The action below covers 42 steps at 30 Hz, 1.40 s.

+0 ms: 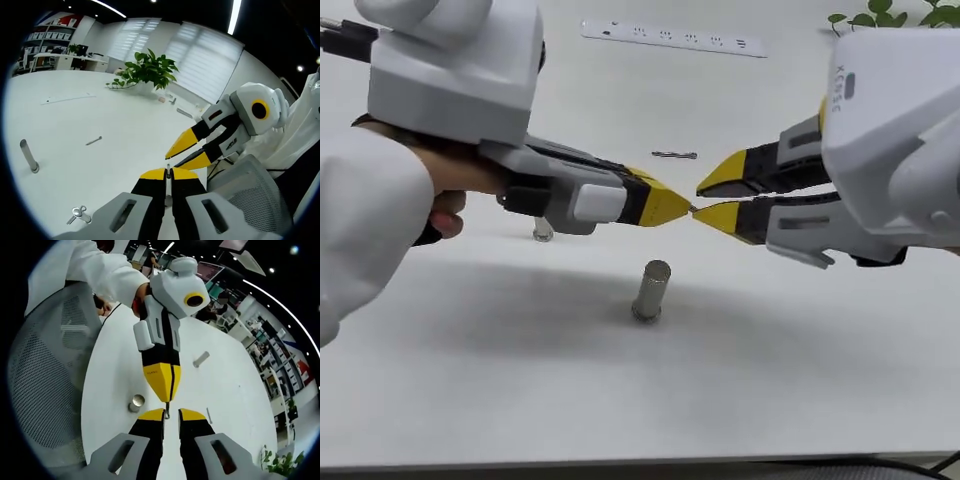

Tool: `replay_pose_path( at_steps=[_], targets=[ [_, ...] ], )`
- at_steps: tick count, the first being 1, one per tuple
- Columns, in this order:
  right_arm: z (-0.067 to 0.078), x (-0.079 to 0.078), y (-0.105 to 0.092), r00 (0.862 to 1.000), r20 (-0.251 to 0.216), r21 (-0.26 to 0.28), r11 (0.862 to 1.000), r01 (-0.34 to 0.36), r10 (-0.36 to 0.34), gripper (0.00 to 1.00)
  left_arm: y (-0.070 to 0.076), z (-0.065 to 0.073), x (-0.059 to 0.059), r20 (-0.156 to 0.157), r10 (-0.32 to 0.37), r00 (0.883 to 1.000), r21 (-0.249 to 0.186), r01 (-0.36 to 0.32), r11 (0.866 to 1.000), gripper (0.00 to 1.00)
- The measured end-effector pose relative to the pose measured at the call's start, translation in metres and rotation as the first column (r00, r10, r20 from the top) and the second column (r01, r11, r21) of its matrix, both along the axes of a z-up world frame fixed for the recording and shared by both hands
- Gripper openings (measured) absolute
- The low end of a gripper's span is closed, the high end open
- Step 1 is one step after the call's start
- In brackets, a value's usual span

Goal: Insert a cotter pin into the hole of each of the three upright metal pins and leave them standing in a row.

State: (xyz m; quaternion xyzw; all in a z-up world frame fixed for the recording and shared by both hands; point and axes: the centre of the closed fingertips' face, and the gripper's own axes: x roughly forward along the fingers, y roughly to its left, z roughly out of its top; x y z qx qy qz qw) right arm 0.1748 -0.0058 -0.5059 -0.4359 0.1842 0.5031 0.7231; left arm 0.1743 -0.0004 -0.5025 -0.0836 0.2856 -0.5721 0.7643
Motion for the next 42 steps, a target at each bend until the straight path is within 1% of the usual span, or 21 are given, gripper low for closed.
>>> replay_pose_path(
  at_steps=[2, 4, 5, 6, 8, 10, 11, 13, 14, 15, 16, 17, 18, 19, 21, 23, 27, 29, 30, 37, 42],
  targets=[
    [-0.001, 0.000, -0.003, 1.000, -0.018, 0.011, 1.000, 0.014, -0.014, 0.06, 0.000, 0.002, -0.002, 0.007, -0.005, 1.000, -0.001, 0.005, 1.000, 0.00],
    [-0.001, -0.001, -0.005, 0.999, -0.044, 0.036, 0.999, 0.026, -0.025, 0.07, 0.003, 0.001, -0.001, 0.035, -0.011, 0.999, 0.023, 0.010, 1.000, 0.00],
    [-0.001, -0.002, -0.006, 0.998, -0.058, 0.046, 0.998, 0.031, -0.028, 0.08, 0.005, 0.000, 0.002, 0.098, -0.008, 0.995, 0.058, 0.002, 0.998, 0.00],
    [-0.001, -0.004, -0.006, 0.996, -0.080, 0.070, 0.997, 0.039, -0.034, 0.09, 0.006, 0.001, -0.002, 0.141, -0.040, 0.989, 0.079, 0.029, 0.996, 0.00],
    [-0.003, -0.005, -0.008, 0.994, -0.104, 0.081, 0.996, 0.047, -0.039, 0.10, 0.005, 0.006, -0.004, 0.140, -0.034, 0.989, 0.062, 0.026, 0.998, 0.00],
    [-0.005, -0.007, -0.010, 0.989, -0.137, 0.094, 0.994, 0.064, -0.051, 0.11, 0.005, 0.009, -0.004, 0.156, -0.042, 0.987, 0.056, 0.033, 0.998, 0.00],
    [-0.007, -0.008, -0.010, 0.986, -0.161, 0.106, 0.992, 0.070, -0.053, 0.11, 0.007, 0.009, -0.003, 0.184, -0.056, 0.981, 0.063, 0.045, 0.997, 0.00],
    [-0.009, -0.010, -0.010, 0.975, -0.212, 0.139, 0.986, 0.096, -0.065, 0.12, 0.007, 0.011, -0.005, 0.217, -0.080, 0.973, 0.066, 0.068, 0.996, 0.00],
    [-0.007, -0.013, -0.006, 0.972, -0.226, 0.158, 0.982, 0.101, -0.063, 0.12, 0.007, 0.014, -0.004, 0.268, -0.096, 0.959, 0.077, 0.078, 0.994, 0.00],
    [-0.008, -0.016, -0.005, 0.963, -0.261, 0.177, 0.977, 0.117, -0.068, 0.12, 0.006, 0.017, -0.007, 0.332, -0.140, 0.933, 0.097, 0.113, 0.989, 0.00],
    [-0.008, -0.017, -0.005, 0.960, -0.273, 0.183, 0.976, 0.121, -0.068, 0.12, 0.005, 0.019, -0.011, 0.380, -0.180, 0.907, 0.108, 0.150, 0.983, 0.00],
    [-0.008, -0.017, -0.006, 0.960, -0.274, 0.184, 0.976, 0.114, -0.060, 0.11, 0.004, 0.020, -0.012, 0.398, -0.193, 0.897, 0.107, 0.163, 0.981, 0.00],
    [-0.007, -0.017, -0.005, 0.961, -0.270, 0.184, 0.977, 0.109, -0.057, 0.11, 0.003, 0.021, -0.014, 0.408, -0.204, 0.890, 0.106, 0.176, 0.979, 0.00],
    [-0.008, -0.018, -0.004, 0.961, -0.272, 0.190, 0.976, 0.104, -0.049, 0.10, 0.002, 0.024, -0.016, 0.408, -0.199, 0.891, 0.090, 0.178, 0.980, 0.00],
    [-0.009, -0.020, -0.003, 0.951, -0.305, 0.209, 0.972, 0.109, -0.041, 0.10, 0.001, 0.025, -0.017, 0.415, -0.209, 0.885, 0.092, 0.188, 0.978, 0.00],
    [-0.008, -0.022, -0.002, 0.945, -0.326, 0.235, 0.965, 0.117, -0.035, 0.10, 0.000, 0.024, -0.017, 0.443, -0.237, 0.865, 0.108, 0.211, 0.972, 0.00],
    [-0.009, -0.024, -0.003, 0.934, -0.356, 0.249, 0.961, 0.121, -0.025, 0.09, -0.002, 0.025, -0.021, 0.461, -0.260, 0.848, 0.113, 0.235, 0.965, 0.00],
    [-0.008, -0.030, 0.000, 0.917, -0.398, 0.263, 0.957, 0.126, -0.011, 0.09, -0.001, 0.024, -0.022, 0.478, -0.287, 0.830, 0.139, 0.251, 0.958, 0.00],
    [-0.008, -0.030, 0.000, 0.917, -0.400, 0.265, 0.956, 0.127, -0.011, 0.09, -0.002, 0.023, -0.022, 0.477, -0.288, 0.831, 0.139, 0.252, 0.958, 0.00],
    [-0.010, -0.038, 0.003, 0.915, -0.402, 0.263, 0.961, 0.089, 0.025, 0.00, -0.004, 0.022, -0.027, 0.484, -0.333, 0.809, 0.154, 0.296, 0.943, 0.00],
    [-0.010, -0.039, 0.005, 0.916, -0.398, 0.271, 0.960, 0.078, 0.038, 0.00, -0.002, 0.019, -0.028, 0.482, -0.357, 0.800, 0.174, 0.312, 0.934, 0.00]
  ],
)
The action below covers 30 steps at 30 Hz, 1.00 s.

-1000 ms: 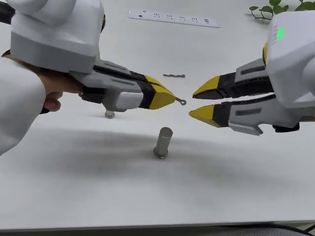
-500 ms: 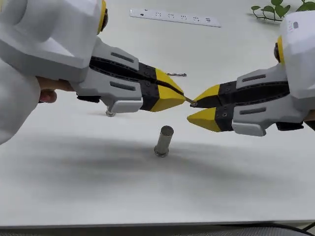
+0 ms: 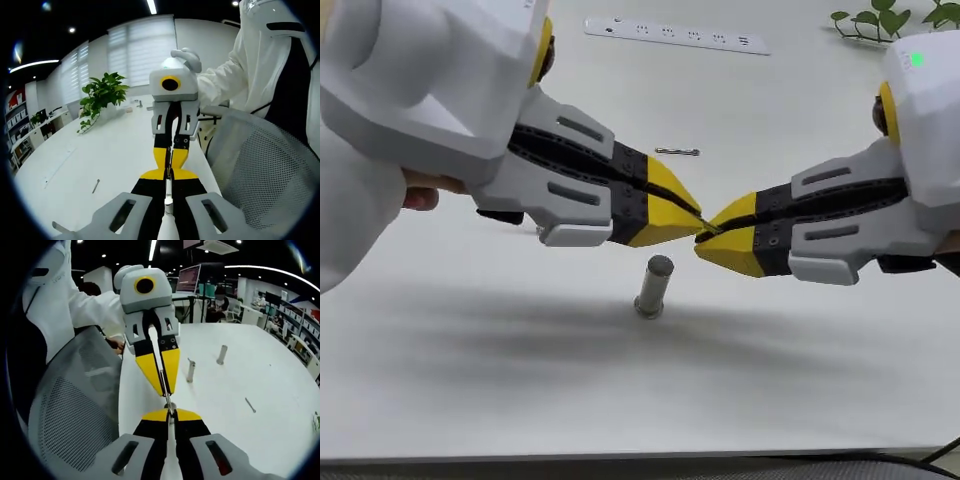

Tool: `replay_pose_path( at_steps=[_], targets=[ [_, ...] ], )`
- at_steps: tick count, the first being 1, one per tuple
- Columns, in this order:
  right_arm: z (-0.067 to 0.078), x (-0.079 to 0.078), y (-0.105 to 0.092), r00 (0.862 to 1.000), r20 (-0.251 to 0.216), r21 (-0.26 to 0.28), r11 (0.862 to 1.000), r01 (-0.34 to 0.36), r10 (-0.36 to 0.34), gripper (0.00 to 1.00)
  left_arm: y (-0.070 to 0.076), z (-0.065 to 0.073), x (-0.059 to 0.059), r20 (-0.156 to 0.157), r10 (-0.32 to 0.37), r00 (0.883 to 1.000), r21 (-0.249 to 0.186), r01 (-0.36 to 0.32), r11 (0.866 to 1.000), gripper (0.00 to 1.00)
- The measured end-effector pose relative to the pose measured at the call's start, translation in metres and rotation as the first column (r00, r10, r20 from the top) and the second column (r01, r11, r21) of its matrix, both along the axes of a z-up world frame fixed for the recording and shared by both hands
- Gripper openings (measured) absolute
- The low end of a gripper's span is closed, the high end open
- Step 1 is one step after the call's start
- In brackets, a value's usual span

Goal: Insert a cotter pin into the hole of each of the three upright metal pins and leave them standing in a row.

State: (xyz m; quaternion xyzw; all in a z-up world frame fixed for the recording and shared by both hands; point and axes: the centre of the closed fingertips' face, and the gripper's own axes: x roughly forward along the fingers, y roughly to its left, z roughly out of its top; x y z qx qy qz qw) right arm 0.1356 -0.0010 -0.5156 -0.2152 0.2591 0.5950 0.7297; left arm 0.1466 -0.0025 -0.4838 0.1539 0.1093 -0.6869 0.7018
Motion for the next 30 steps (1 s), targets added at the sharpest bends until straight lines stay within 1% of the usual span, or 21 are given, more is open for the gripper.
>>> replay_pose_path(
  at_steps=[2, 3, 6, 9, 11, 13, 16, 18, 20, 21, 22, 23, 24, 25, 28, 29, 30],
  targets=[
    [-0.001, 0.001, -0.001, 1.000, 0.008, -0.006, 1.000, -0.003, 0.003, 0.00, 0.001, -0.001, 0.001, 0.002, 0.000, 1.000, 0.007, 0.000, 1.000, 0.00],
    [-0.001, 0.001, -0.002, 1.000, 0.006, -0.009, 1.000, -0.002, 0.002, 0.00, 0.001, -0.002, 0.000, -0.001, 0.000, 1.000, 0.009, 0.000, 1.000, 0.00],
    [0.000, -0.001, -0.004, 1.000, -0.003, -0.013, 1.000, -0.007, 0.007, 0.00, 0.003, -0.004, 0.000, 0.006, -0.009, 1.000, 0.025, 0.009, 1.000, 0.00],
    [0.003, -0.003, -0.005, 1.000, -0.002, -0.012, 1.000, -0.013, 0.013, 0.00, 0.005, -0.006, -0.001, -0.001, -0.008, 1.000, 0.039, 0.008, 0.999, 0.00],
    [0.004, -0.004, -0.006, 1.000, 0.002, -0.021, 1.000, -0.024, 0.024, 0.00, 0.005, -0.005, -0.002, -0.001, -0.012, 1.000, 0.038, 0.012, 0.999, 0.00],
    [0.003, -0.004, -0.007, 0.999, 0.016, -0.035, 0.999, -0.035, 0.035, 0.00, 0.005, -0.004, -0.003, 0.001, -0.015, 1.000, 0.037, 0.015, 0.999, 0.00],
    [0.004, -0.005, -0.008, 0.999, 0.014, -0.040, 0.998, -0.041, 0.042, 0.00, 0.005, -0.004, -0.002, 0.014, -0.019, 1.000, 0.034, 0.018, 0.999, 0.00],
    [0.005, -0.005, -0.009, 0.999, 0.016, -0.038, 0.999, -0.034, 0.034, 0.00, 0.006, -0.004, -0.001, 0.016, -0.017, 1.000, 0.034, 0.017, 0.999, 0.08],
    [0.005, -0.003, -0.012, 1.000, 0.018, -0.049, 0.998, -0.025, 0.025, 0.00, 0.006, -0.006, 0.001, 0.010, -0.014, 1.000, 0.043, 0.013, 0.999, 0.22],
    [0.004, -0.002, -0.013, 1.000, 0.023, -0.058, 0.998, -0.020, 0.022, 0.00, 0.006, -0.008, 0.000, 0.002, -0.015, 1.000, 0.053, 0.015, 0.999, 0.26],
    [0.003, -0.002, -0.016, 0.999, 0.029, -0.069, 0.998, -0.015, 0.017, 0.00, 0.002, -0.010, -0.006, 0.001, -0.013, 1.000, 0.059, 0.013, 0.998, 0.27],
    [0.002, -0.002, -0.017, 0.999, 0.029, -0.073, 0.997, -0.015, 0.017, 0.00, -0.005, -0.013, -0.016, 0.004, -0.009, 1.000, 0.069, 0.009, 0.998, 0.24],
    [0.000, -0.003, -0.019, 1.000, 0.020, -0.084, 0.996, -0.011, 0.013, 0.00, -0.006, -0.015, -0.016, -0.001, -0.008, 1.000, 0.073, 0.008, 0.997, 0.22],
    [-0.002, -0.004, -0.020, 1.000, 0.012, -0.089, 0.996, -0.007, 0.008, 0.00, -0.006, -0.019, -0.017, -0.017, -0.009, 1.000, 0.080, 0.010, 0.997, 0.22],
    [-0.007, -0.005, -0.024, 1.000, -0.003, -0.106, 0.994, 0.012, -0.013, 0.00, -0.004, -0.028, -0.016, -0.014, -0.008, 1.000, 0.098, 0.009, 0.995, 0.27],
    [-0.012, -0.005, -0.027, 1.000, -0.009, -0.113, 0.993, 0.024, -0.025, 0.00, -0.004, -0.031, -0.016, -0.015, -0.004, 1.000, 0.105, 0.005, 0.994, 0.28],
    [-0.015, -0.004, -0.028, 0.999, -0.013, -0.116, 0.993, 0.032, -0.033, 0.00, -0.003, -0.033, -0.016, -0.014, -0.005, 1.000, 0.112, 0.007, 0.994, 0.28]
  ],
)
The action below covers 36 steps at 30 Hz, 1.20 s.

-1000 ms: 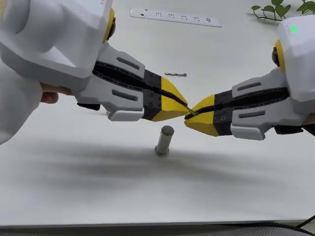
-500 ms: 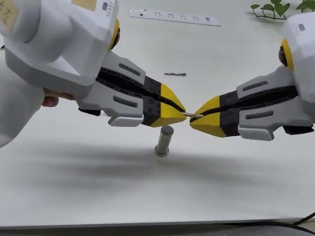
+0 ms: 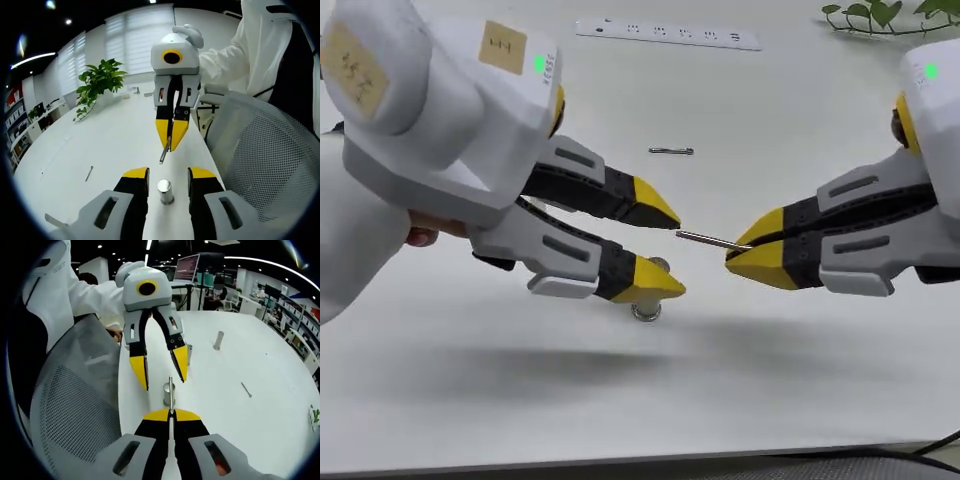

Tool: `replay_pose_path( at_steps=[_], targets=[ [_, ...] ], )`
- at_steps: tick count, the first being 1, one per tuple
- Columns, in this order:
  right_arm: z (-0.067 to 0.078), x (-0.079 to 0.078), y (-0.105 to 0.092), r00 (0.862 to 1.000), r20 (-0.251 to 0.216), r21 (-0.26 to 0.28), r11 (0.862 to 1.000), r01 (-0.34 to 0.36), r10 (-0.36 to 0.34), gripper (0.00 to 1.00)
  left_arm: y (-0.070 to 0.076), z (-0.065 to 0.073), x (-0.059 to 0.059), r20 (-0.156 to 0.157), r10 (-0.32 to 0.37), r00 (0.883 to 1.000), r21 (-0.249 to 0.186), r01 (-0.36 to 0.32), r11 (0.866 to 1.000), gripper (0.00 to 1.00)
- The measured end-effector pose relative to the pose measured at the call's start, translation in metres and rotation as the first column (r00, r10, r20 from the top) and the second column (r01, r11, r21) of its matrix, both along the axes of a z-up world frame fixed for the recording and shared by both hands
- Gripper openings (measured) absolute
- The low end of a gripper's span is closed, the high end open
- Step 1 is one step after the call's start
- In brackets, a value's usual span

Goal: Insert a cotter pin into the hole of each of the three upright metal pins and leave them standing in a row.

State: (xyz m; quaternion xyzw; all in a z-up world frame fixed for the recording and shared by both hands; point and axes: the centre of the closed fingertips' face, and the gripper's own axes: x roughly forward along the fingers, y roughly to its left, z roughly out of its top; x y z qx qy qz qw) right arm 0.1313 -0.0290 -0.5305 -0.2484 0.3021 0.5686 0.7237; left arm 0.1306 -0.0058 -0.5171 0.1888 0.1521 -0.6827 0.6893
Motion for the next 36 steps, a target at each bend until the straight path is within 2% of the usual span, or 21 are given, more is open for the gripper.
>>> replay_pose_path(
  at_steps=[1, 3, 5, 7, 9, 13, 18, 21, 25, 26, 27, 28, 29, 31, 32, 36],
  targets=[
    [-0.001, -0.001, 0.000, 1.000, -0.006, -0.004, 1.000, 0.012, -0.012, 0.00, 0.001, -0.004, -0.001, -0.016, -0.003, 1.000, 0.009, 0.004, 1.000, 0.27],
    [-0.004, -0.003, -0.001, 0.999, -0.014, -0.011, 0.999, 0.032, -0.032, 0.00, 0.000, -0.009, -0.002, -0.018, -0.003, 1.000, 0.020, 0.003, 1.000, 0.23],
    [-0.008, -0.003, -0.003, 0.999, -0.018, -0.030, 0.998, 0.048, -0.048, 0.00, -0.001, -0.014, -0.002, -0.035, -0.001, 0.999, 0.030, 0.002, 1.000, 0.21],
    [-0.015, -0.006, -0.008, 0.997, -0.045, -0.064, 0.996, 0.061, -0.064, 0.00, -0.001, -0.017, 0.001, -0.035, 0.007, 0.999, 0.039, -0.006, 0.999, 0.21],
    [-0.022, -0.007, -0.010, 0.996, -0.054, -0.070, 0.995, 0.068, -0.072, 0.00, 0.000, -0.020, 0.003, -0.039, 0.018, 0.999, 0.046, -0.016, 0.999, 0.21],
    [-0.028, -0.011, -0.011, 0.993, -0.080, -0.066, 0.995, 0.077, -0.082, 0.00, 0.002, -0.020, 0.004, -0.055, 0.036, 0.998, 0.050, -0.034, 0.998, 0.16],
    [-0.030, -0.013, -0.009, 0.992, -0.097, -0.062, 0.995, 0.074, -0.080, 0.00, 0.005, -0.019, -0.001, -0.054, 0.036, 0.998, 0.066, -0.032, 0.997, 0.11],
    [-0.032, -0.013, -0.008, 0.992, -0.101, -0.067, 0.996, 0.064, -0.071, 0.00, 0.006, -0.019, -0.001, -0.067, 0.043, 0.997, 0.068, -0.039, 0.997, 0.10],
    [-0.033, -0.012, -0.007, 0.993, -0.105, -0.072, 0.996, 0.052, -0.059, 0.00, 0.006, -0.018, -0.002, -0.067, 0.043, 0.997, 0.068, -0.038, 0.997, 0.10],
    [-0.034, -0.012, -0.007, 0.993, -0.104, -0.072, 0.996, 0.051, -0.058, 0.00, 0.008, -0.030, 0.005, -0.086, 0.045, 0.995, 0.068, -0.039, 0.997, 0.10],
    [-0.034, -0.011, -0.006, 0.993, -0.104, -0.073, 0.996, 0.049, -0.057, 0.00, 0.008, -0.035, 0.010, -0.083, 0.043, 0.996, 0.066, -0.038, 0.997, 0.10],
    [-0.034, -0.011, -0.006, 0.993, -0.105, -0.075, 0.996, 0.046, -0.054, 0.00, 0.013, -0.041, 0.014, -0.087, 0.078, 0.993, 0.087, -0.070, 0.994, 0.10],
    [-0.034, -0.011, -0.005, 0.993, -0.104, -0.077, 0.996, 0.044, -0.052, 0.00, 0.012, -0.043, 0.015, -0.080, 0.066, 0.995, 0.085, -0.060, 0.995, 0.10],
    [-0.034, -0.011, -0.004, 0.994, -0.102, -0.081, 0.996, 0.035, -0.043, 0.00, 0.011, -0.042, 0.015, -0.076, 0.066, 0.995, 0.088, -0.059, 0.994, 0.10],
    [-0.034, -0.011, -0.004, 0.994, -0.105, -0.084, 0.996, 0.030, -0.039, 0.00, 0.004, -0.034, 0.009, -0.067, 0.057, 0.996, 0.072, -0.052, 0.996, 0.10],
    [-0.035, -0.009, -0.003, 0.994, -0.103, -0.088, 0.996, 0.023, -0.032, 0.00, 0.000, -0.028, 0.004, -0.072, 0.056, 0.996, 0.062, -0.052, 0.997, 0.10]
  ],
)
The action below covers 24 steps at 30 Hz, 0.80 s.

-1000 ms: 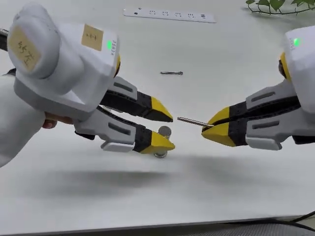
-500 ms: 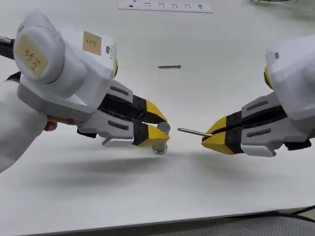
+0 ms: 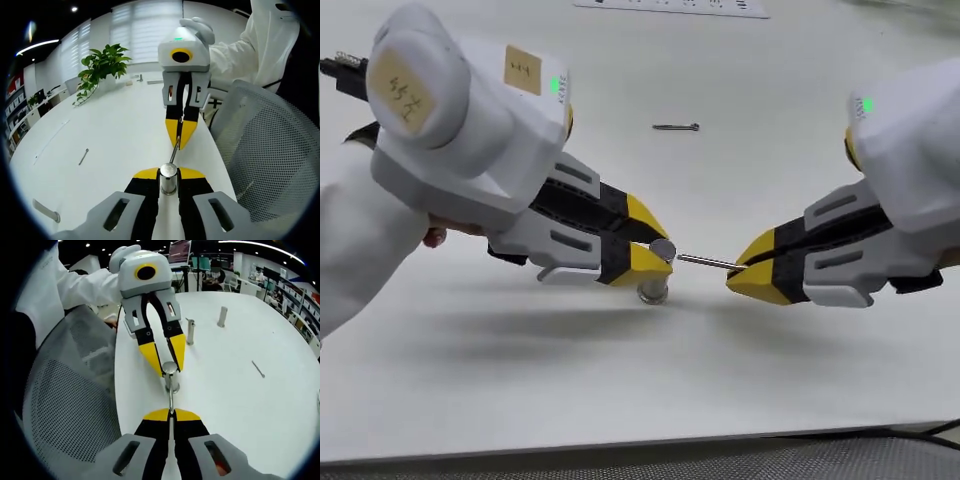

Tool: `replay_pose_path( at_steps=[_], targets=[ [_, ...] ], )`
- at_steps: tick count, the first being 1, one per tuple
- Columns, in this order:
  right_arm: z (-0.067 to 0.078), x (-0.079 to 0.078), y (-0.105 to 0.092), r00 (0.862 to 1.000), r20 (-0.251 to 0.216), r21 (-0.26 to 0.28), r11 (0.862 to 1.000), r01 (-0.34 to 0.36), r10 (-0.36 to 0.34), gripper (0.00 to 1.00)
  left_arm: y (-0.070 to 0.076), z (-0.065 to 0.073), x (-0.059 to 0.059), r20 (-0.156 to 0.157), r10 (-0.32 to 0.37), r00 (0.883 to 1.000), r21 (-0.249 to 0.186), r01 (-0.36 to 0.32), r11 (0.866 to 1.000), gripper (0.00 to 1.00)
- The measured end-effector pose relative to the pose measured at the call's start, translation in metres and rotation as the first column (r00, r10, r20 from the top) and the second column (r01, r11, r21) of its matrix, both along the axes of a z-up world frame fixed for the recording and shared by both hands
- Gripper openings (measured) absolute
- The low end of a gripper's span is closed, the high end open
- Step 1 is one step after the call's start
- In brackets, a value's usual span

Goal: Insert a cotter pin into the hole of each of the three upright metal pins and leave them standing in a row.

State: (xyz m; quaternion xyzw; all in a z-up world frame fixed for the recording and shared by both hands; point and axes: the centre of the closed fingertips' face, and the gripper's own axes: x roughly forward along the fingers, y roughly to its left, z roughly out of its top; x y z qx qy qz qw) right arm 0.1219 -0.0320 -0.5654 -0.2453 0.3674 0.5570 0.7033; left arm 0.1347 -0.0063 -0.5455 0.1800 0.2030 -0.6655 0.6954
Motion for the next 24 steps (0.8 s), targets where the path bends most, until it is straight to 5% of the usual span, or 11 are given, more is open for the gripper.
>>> replay_pose_path(
  at_steps=[24],
  targets=[
    [-0.003, 0.009, 0.024, 0.996, 0.036, 0.004, 0.997, -0.079, 0.079, 0.00, 0.008, -0.003, 0.010, -0.016, 0.008, 1.000, -0.008, -0.008, 1.000, 0.10]
  ],
)
